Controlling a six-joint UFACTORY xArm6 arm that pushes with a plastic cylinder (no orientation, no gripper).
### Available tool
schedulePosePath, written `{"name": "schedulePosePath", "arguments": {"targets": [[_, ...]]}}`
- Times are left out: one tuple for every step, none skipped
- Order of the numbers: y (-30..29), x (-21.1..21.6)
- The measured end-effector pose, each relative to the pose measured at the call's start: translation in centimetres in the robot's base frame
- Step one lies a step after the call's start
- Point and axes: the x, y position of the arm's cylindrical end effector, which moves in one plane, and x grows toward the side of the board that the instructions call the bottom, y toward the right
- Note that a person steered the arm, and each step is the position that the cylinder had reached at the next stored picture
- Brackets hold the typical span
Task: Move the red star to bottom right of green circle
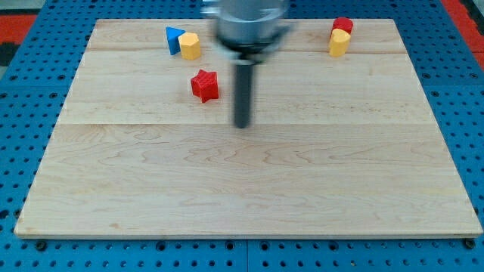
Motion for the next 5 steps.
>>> {"name": "schedulePosePath", "arguments": {"targets": [[-8.8,-2.9],[-5.5,-5.8],[0.5,-7.1],[5.5,-7.8],[6.3,-7.5]]}}
